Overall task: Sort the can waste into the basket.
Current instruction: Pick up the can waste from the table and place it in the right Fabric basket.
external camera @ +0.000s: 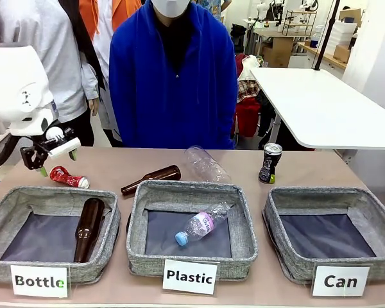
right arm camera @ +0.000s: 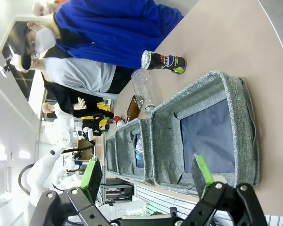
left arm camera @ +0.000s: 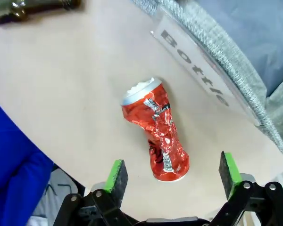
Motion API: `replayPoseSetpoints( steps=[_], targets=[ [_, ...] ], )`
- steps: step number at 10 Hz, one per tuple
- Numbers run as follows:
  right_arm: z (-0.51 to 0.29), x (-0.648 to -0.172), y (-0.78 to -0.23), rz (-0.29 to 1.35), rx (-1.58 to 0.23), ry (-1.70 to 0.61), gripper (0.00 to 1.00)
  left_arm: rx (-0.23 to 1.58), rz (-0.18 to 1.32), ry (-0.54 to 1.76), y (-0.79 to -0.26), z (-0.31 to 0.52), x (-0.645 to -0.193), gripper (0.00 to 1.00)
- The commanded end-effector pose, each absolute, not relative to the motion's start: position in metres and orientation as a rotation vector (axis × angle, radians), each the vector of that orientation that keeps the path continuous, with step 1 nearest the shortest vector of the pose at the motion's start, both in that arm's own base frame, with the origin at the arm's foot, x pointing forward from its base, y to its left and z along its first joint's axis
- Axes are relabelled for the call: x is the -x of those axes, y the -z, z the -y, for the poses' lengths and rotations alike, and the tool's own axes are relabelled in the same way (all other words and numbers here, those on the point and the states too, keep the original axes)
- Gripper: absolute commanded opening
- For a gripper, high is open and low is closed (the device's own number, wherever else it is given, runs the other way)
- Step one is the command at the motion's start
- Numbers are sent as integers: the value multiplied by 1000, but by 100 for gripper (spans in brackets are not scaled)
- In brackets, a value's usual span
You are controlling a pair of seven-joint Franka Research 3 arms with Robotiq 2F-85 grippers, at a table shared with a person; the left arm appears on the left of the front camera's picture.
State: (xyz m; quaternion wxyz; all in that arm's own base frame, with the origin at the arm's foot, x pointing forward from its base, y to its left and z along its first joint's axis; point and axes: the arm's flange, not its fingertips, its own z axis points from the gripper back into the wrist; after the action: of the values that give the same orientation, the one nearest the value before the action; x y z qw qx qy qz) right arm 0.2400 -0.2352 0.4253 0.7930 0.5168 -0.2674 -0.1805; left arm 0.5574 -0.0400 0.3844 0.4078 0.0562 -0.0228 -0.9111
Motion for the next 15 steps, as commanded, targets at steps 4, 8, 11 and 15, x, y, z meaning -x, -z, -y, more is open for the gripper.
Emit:
replayPoseSetpoints(
  steps=[4,8,11,15],
  targets=[
    [236,-242,-426,610,-1126,369,100,-59,70,2294,-341,28,-577,100],
    [236,-242,-426,610,-1126,369,100,-97,12,2300,-326,35,-588,100],
    [236,-242,-426,610,-1126,369,100,-92,-16,2315,-323,34,-591,42],
    [236,-242,-426,610,-1126,369,100,-125,-24,2312,-323,33,-592,0]
  ],
)
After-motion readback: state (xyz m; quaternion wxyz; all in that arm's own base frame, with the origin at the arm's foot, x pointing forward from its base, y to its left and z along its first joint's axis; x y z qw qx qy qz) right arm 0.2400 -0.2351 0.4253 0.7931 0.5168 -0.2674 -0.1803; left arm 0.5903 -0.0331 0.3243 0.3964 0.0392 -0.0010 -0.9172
